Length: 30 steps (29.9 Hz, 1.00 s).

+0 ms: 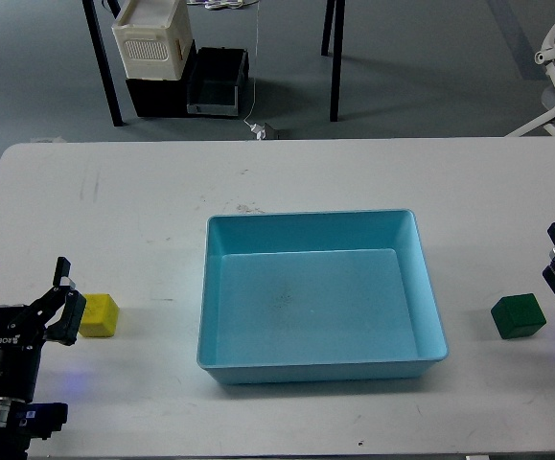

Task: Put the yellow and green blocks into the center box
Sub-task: 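Raise the right gripper away from the table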

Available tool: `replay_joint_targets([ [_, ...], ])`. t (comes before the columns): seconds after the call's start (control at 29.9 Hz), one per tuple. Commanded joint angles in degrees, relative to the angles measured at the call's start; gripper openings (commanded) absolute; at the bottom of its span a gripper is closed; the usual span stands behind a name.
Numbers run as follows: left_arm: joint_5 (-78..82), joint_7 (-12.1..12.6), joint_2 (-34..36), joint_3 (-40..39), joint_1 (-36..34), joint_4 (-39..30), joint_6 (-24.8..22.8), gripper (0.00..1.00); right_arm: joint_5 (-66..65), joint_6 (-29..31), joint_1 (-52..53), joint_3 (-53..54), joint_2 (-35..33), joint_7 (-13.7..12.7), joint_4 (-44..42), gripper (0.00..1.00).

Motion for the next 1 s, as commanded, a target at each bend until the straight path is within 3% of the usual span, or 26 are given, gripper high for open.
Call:
replay_joint_targets([
  [0.0,-0.07,-0.02,0.0,0.14,0.07,0.0,0.0,1.0,-0.04,0.44,0.1,0.55,0.1,0.44,-0.17,1.0],
  [0.43,-0.16,-0.11,0.0,0.14,0.07,-0.09,0.0,1.0,0.58,3.6,3.26,6.44,2.91,0.7,-0.43,1.0],
  [0.6,-2.44,-0.02,0.0,0.22,-0.11,-0.26,0.0,1.0,0.4,3.87,2.74,6.97,2.12,5.71,-1.48,1.0],
  [0.67,-3.41,-0.02,0.0,0.22,-0.28,-0.26,0.0,1.0,0.31,4.13,2.39,6.97,1.08,6.16,-1.83,1.0],
  [0.77,-3.94,-0.02,0.0,0.22,-0.63,-0.26,0.0,1.0,0.05,3.78,2.47,5.65,-5.41,5.46,-2.27,1.0],
  [0.97,-4.29,0.07,0.0,0.22,-0.72,-0.26,0.0,1.0,-0.21,0.01,7.91,0.74,-21.93,0.36,-2.27,1.0],
])
